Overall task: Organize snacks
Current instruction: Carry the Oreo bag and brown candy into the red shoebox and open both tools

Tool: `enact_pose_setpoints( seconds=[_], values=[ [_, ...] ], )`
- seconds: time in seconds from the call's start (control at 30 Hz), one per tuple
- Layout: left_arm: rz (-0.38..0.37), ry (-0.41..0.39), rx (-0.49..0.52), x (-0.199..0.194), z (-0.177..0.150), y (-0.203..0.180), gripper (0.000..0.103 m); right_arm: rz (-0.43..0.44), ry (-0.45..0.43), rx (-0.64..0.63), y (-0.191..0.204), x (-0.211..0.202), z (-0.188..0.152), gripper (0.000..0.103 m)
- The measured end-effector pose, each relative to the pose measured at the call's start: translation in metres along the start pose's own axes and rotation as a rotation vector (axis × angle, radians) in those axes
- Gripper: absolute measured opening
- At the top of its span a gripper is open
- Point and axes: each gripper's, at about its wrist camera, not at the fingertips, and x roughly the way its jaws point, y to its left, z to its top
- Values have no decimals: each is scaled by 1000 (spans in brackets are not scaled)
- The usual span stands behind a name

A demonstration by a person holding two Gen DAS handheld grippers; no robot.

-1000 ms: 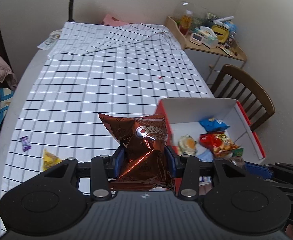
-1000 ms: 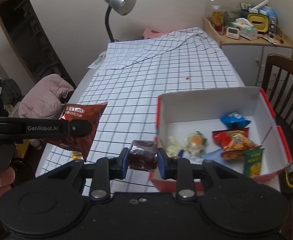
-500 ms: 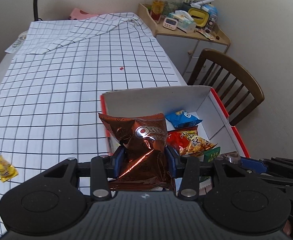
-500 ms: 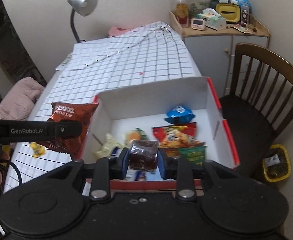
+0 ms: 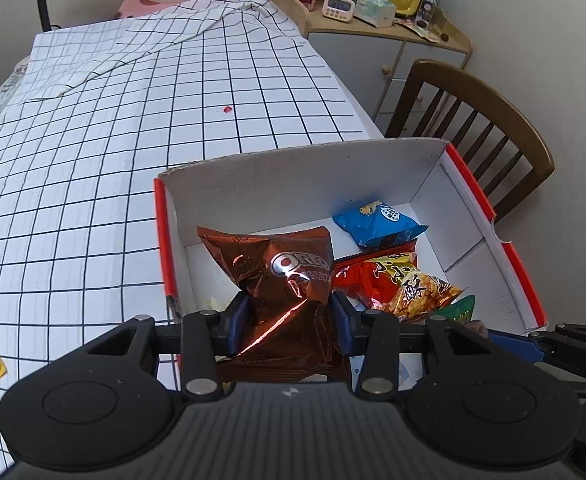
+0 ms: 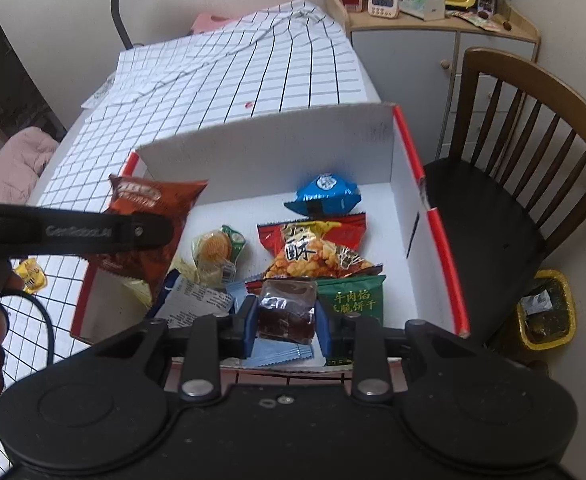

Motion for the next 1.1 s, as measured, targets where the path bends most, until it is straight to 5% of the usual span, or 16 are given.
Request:
enact_pose_setpoints(
  seconds=[0.63, 1.1],
  values=[
    [20, 82, 57, 51, -8, -9, 43, -3, 73, -36, 20, 44, -5, 27],
    [2, 80, 80, 47, -12, -12, 51, -7, 78, -34, 22, 48, -6, 33]
  ],
)
